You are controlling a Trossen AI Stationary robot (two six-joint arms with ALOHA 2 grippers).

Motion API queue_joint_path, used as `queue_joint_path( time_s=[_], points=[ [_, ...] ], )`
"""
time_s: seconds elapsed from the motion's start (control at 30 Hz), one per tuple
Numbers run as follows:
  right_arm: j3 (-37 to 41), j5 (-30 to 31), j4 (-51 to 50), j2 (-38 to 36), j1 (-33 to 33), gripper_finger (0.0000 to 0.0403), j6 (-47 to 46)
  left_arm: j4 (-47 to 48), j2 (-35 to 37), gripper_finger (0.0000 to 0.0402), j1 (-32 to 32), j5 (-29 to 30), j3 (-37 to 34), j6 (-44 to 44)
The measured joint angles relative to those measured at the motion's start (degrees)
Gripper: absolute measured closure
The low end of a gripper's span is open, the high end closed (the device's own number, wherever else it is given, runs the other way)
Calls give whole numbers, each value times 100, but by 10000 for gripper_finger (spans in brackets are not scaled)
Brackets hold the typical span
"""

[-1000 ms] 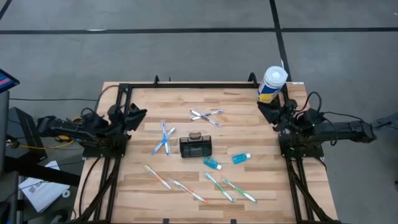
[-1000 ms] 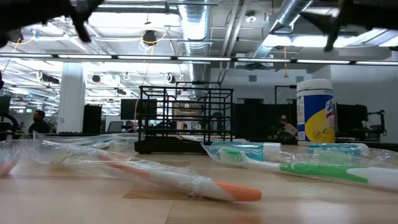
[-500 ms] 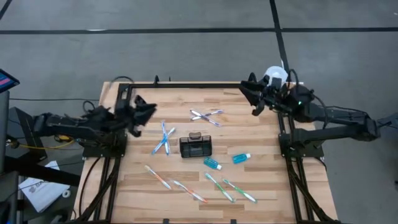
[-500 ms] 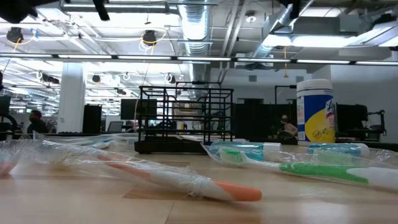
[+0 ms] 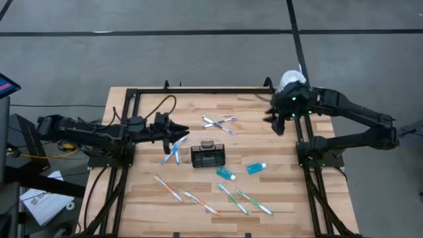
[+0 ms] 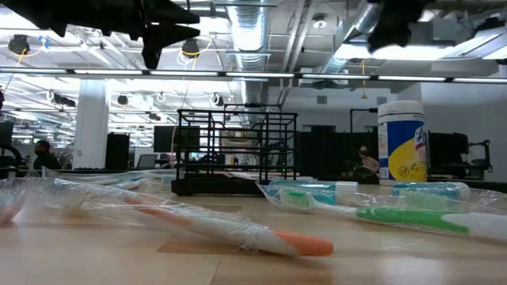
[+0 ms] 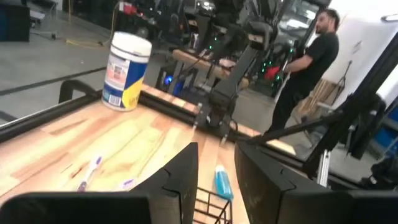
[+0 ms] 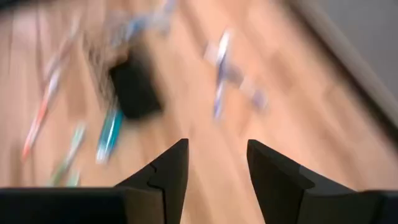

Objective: Pick & Place toothbrushing station
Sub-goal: Put the right blue mouthwash into the mesh organizer

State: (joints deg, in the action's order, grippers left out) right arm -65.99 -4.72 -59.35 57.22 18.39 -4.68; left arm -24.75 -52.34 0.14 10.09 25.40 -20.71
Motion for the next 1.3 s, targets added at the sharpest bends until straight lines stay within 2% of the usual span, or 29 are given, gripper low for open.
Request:
queue_joint_path(
  time_s=[0.1, 0.27, 0.47, 0.63, 1.0, 1.13, 1.3],
  points=[
    [358, -444, -506, 28, -5, 249, 216, 176, -64, 302, 29, 29, 0, 91],
    [1178, -1138, -450, -31, -316, 249, 136, 587, -75, 302, 134, 50, 0, 96],
    [2049, -1214, 128, 63, -1151, 249, -126, 613, -67, 302, 226, 63, 0, 411],
    [2499, -1215, 834, 439, -1680, 249, -134, 660, -66, 302, 362, 76, 0, 446],
    [2569, -1186, 1274, 1858, -2246, 249, -183, 675, -66, 302, 562, 84, 0, 697],
    [2510, -1178, 2130, 2014, -2320, 249, -370, 678, -66, 302, 560, 47, 0, 697],
    [2317, -1168, 2221, 2180, -2146, 249, -440, 680, -66, 302, 557, 33, 0, 698]
  ],
)
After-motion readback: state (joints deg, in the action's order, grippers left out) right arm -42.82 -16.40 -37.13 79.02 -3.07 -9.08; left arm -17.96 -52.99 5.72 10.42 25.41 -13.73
